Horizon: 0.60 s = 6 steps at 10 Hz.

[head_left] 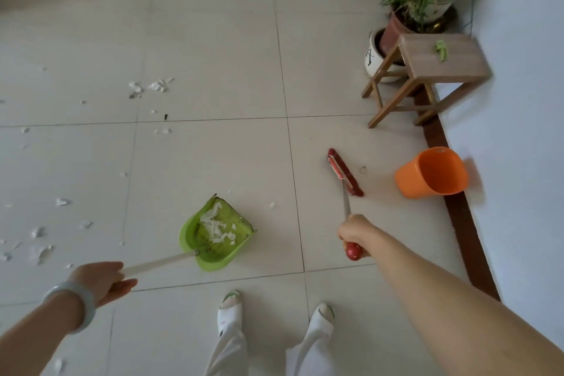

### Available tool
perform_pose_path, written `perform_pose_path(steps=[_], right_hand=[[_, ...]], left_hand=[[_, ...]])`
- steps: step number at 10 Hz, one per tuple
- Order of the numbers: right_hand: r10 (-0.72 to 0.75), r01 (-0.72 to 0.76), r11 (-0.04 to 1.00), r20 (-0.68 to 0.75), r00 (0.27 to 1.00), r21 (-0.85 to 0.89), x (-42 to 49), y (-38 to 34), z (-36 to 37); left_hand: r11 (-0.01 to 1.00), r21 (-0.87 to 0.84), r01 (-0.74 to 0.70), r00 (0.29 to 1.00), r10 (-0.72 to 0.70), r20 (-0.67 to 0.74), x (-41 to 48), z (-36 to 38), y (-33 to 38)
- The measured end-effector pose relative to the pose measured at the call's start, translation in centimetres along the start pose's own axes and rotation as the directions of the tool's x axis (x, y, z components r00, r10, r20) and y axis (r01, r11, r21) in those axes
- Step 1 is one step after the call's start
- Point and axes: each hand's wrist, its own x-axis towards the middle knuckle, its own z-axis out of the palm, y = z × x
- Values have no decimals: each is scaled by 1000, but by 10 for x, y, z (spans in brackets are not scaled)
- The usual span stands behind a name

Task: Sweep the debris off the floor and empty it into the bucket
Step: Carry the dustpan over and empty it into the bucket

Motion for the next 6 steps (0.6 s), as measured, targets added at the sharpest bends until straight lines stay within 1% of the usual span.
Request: perform_pose_path(steps=[1, 2, 3, 4, 5, 6], right_hand=[[-75, 78, 995, 51, 996, -68, -29, -8, 41], [-160, 175, 965, 87, 983, -195, -55, -23, 67], [-248, 271, 910, 109, 962, -315, -60, -42, 81], [-293, 353, 819, 198, 935, -453, -65, -56, 94], [-302, 401, 658, 265, 916, -637, -71, -57, 103], [-331, 416, 499, 276, 902, -760, -84, -50, 101]], left_hand=[[999, 42, 3, 998, -5, 59, 8, -6, -4], [998, 66, 11, 997, -16, 75, 15, -11, -12], [997, 67, 23, 996, -29, 88, 22, -17, -22], [997, 64, 37, 995, -42, 88, 27, -21, -30], [995, 91, 45, 996, -51, 68, 34, -25, -39], [992, 117, 44, 997, -51, 56, 42, -27, -44]])
